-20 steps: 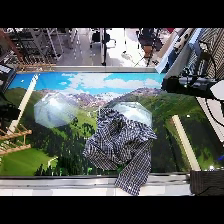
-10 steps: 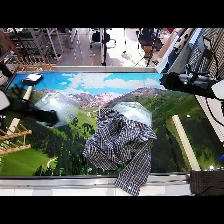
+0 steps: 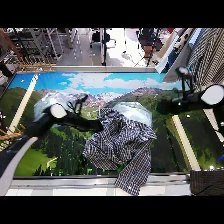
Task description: Fold the clothes and pants, and hang the long-sleeved shirts on hangers.
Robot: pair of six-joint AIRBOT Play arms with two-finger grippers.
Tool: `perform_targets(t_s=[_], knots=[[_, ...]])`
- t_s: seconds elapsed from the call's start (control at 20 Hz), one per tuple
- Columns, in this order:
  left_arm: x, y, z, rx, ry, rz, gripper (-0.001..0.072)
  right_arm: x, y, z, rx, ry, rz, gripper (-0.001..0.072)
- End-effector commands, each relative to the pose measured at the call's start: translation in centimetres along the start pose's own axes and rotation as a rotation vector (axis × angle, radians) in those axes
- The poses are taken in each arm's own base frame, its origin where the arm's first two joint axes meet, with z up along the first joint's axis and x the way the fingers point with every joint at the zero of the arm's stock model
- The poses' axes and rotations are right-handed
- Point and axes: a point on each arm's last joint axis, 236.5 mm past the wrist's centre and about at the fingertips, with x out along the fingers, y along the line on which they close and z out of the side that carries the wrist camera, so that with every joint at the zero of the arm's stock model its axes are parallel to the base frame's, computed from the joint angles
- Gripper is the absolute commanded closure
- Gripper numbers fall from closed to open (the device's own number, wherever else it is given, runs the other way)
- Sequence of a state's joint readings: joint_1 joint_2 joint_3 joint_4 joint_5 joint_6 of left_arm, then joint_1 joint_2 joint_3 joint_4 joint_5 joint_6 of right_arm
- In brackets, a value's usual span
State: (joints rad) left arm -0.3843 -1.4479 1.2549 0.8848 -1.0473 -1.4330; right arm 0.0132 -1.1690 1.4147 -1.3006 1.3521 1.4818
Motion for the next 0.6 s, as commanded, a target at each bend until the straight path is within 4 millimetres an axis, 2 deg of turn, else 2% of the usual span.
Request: perform_targets(t_s=[0.0,0.05,0.1,0.15,0.2,0.25,0.35,0.4,0.45,0.55], knots=[[5.7,-0.3,0.4,-0.173,0.018,-0.132,0.0002,3.6,-1.9,-7.1,0.097,0.211,0.014,0.0345],[6.3,-0.3,0.7,-0.188,0.011,-0.155,0.0013,4.9,-2.0,-9.0,0.167,0.232,0.056,0.0344],[6.6,-0.3,1.2,-0.184,-0.007,-0.172,0.0179,6.0,-1.6,-10.3,0.246,0.233,0.117,0.0344],[6.5,-0.3,1.7,-0.157,-0.029,-0.178,0.0458,6.8,-0.5,-11.2,0.325,0.224,0.202,0.0344],[6.3,-0.3,2.1,-0.121,-0.047,-0.179,0.0686,7.4,0.8,-11.6,0.390,0.193,0.303,0.0344],[6.1,-0.3,2.4,-0.098,-0.059,-0.178,0.0690,8.0,1.8,-11.4,0.449,0.150,0.384,0.0344],[5.8,-0.2,2.8,-0.099,-0.070,-0.178,0.0690,9.3,2.4,-11.0,0.546,0.097,0.446,0.0343],[5.6,-0.1,2.9,-0.100,-0.071,-0.178,0.0690,10.0,2.3,-11.3,0.570,0.098,0.444,0.0341],[5.6,-0.1,2.9,-0.100,-0.072,-0.178,0.0690,10.7,2.1,-11.6,0.586,0.100,0.434,0.0281],[5.6,-0.1,2.9,-0.100,-0.071,-0.178,0.0690,12.3,1.2,-11.6,0.619,0.101,0.406,0.0265]])
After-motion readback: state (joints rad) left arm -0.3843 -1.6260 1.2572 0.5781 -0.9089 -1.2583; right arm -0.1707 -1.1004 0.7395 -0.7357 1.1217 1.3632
